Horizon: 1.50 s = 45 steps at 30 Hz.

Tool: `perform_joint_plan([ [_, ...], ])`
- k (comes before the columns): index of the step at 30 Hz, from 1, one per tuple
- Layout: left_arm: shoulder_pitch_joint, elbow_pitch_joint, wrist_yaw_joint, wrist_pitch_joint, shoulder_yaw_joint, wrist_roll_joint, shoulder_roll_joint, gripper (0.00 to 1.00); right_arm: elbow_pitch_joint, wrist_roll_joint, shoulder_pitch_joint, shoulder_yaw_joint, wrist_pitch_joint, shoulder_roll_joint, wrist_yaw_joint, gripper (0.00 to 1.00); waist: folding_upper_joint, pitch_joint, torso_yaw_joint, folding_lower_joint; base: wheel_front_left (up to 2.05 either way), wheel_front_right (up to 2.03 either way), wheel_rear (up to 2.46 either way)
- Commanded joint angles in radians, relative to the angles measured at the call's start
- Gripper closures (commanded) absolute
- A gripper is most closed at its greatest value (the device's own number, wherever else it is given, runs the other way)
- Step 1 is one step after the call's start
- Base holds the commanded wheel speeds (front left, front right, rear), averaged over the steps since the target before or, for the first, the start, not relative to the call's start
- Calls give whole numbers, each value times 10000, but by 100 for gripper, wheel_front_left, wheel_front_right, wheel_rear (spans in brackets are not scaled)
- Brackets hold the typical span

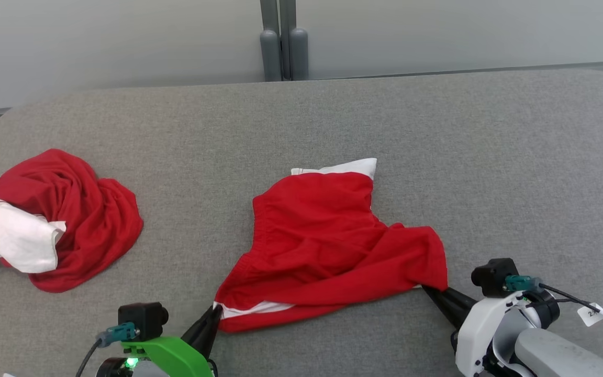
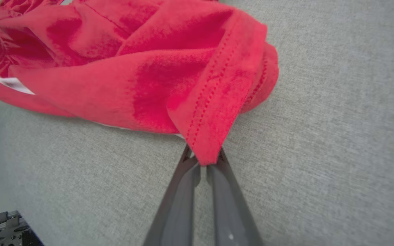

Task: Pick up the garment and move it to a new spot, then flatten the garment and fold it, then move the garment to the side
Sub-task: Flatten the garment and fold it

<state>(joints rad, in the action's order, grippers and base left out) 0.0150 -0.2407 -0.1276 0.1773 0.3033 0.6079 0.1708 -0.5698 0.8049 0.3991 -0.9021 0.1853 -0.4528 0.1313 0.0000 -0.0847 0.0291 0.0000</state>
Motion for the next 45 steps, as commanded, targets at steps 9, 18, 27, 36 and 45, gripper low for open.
perform_joint_plan([
  [9,504,1611,-47,-383,-45,-119,668,100,2771,1510,-82,393,-578,-1042,-10,100,0,229,-53,0,0,0,0],
  [18,4695,1209,-40,527,165,1213,1217,100,3991,2513,2511,792,-1686,-1842,-9,100,0,-1175,-299,0,0,0,0],
  [27,9882,-1638,-40,952,589,2201,1476,100,2939,4234,6997,832,-2487,-1366,-6,100,0,-3249,-522,0,0,0,0],
  [36,13778,-3781,-40,-244,707,2130,1323,100,2055,4756,10508,1322,-788,-1003,-6,100,0,-4091,-686,0,0,0,0],
  [45,14486,-5096,-41,-983,1604,2590,1114,100,1620,4814,11001,-6,-240,-1048,-6,100,0,-3877,-827,0,0,0,0],
])
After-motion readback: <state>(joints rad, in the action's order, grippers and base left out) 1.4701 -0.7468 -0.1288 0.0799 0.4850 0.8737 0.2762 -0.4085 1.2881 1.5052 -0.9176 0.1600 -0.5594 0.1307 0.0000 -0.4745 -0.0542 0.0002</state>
